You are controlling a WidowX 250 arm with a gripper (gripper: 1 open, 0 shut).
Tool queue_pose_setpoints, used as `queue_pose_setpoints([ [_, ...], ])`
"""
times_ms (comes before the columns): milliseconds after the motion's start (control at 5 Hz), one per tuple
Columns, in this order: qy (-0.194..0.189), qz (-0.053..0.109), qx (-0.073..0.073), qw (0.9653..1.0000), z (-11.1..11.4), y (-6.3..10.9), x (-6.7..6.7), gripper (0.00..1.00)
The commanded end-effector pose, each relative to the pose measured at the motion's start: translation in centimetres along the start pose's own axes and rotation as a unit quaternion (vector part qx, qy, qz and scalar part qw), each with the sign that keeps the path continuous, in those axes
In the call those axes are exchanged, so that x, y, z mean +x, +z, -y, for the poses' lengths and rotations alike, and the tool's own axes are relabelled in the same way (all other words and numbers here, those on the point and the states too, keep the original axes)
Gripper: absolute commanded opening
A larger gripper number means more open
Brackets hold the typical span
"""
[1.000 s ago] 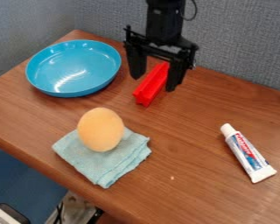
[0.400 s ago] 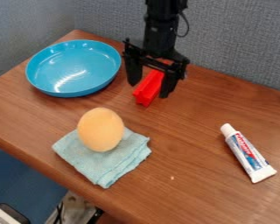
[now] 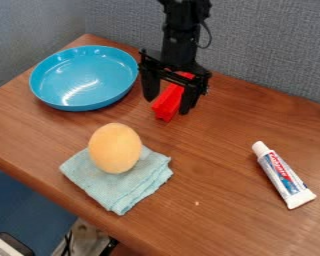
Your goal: Put the red object on the blue plate
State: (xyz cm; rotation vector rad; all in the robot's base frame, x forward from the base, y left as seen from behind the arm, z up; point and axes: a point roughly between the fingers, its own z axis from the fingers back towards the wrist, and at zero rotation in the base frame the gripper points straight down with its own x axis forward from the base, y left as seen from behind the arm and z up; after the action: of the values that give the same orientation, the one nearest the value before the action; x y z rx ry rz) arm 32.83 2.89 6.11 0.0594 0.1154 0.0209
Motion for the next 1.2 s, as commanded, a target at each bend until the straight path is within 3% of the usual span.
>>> queue_pose_setpoints([
  [0, 0.011, 0.025, 0.007, 0.9996, -1.2, 1.1, 1.1, 1.00],
  [800, 0.019, 0.017, 0.007, 0.9997, -2.0, -0.7, 2.4, 1.00],
  [1000, 0.020, 0.015, 0.006, 0.9997, -2.1, -1.1, 2.6, 0.00],
])
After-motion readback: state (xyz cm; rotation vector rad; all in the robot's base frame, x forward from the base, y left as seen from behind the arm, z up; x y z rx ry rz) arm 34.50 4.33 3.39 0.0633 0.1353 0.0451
